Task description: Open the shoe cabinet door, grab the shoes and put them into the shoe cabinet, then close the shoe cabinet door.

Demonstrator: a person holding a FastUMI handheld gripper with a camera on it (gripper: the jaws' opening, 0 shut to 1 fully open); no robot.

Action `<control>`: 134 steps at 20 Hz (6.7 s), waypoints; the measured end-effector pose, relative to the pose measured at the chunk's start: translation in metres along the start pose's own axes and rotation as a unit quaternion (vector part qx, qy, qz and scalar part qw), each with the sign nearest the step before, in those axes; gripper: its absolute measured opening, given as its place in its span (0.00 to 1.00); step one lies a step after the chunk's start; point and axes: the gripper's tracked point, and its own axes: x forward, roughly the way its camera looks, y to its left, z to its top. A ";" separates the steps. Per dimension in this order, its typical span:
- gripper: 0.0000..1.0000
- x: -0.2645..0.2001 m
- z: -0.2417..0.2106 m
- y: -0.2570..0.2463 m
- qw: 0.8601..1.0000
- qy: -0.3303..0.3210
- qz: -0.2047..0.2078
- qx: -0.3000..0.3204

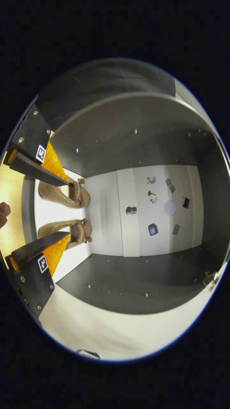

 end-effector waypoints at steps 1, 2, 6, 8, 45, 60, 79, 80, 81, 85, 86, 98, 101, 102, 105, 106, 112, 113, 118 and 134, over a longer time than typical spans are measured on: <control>0.90 -0.017 -0.001 0.001 1.000 -0.008 -0.004 -0.006; 0.91 -0.036 -0.002 0.003 1.000 -0.013 -0.007 -0.011; 0.93 -0.102 -0.010 0.008 1.000 -0.023 -0.006 -0.019; 0.93 -0.130 -0.013 0.007 0.999 -0.029 -0.005 -0.022; 0.95 -0.302 -0.037 -0.281 0.995 -0.094 -0.017 0.017; 0.91 -0.297 -0.026 -0.200 0.996 -0.078 -0.045 0.000; 0.93 -0.201 -0.017 -0.012 0.998 -0.060 -0.004 -0.017; 0.93 -0.192 -0.016 -0.003 0.998 -0.059 0.004 -0.017; 0.93 -0.184 -0.015 0.004 0.998 -0.057 0.008 -0.018; 0.93 -0.153 -0.011 0.033 0.998 -0.053 0.026 -0.020; 0.93 -0.148 -0.008 0.036 0.998 -0.053 0.028 -0.026; 0.92 -0.064 0.012 0.066 0.996 -0.063 0.049 -0.037; 0.92 -0.045 0.016 0.073 0.996 -0.058 0.058 -0.032; 0.92 -0.039 0.016 0.075 0.996 -0.055 0.060 -0.032; 0.92 -0.024 0.018 0.075 0.996 -0.059 0.044 -0.045; 0.93 -0.021 0.018 0.074 0.996 -0.059 0.038 -0.054; 0.95 -0.007 0.022 0.076 0.996 -0.067 0.029 -0.053; 0.95 -0.005 0.022 0.076 0.996 -0.065 0.029 -0.050; 0.95 -0.005 0.021 0.076 0.995 -0.074 0.029 -0.054; 0.95 -0.150 0.020 0.042 0.995 -0.084 -0.003 -0.044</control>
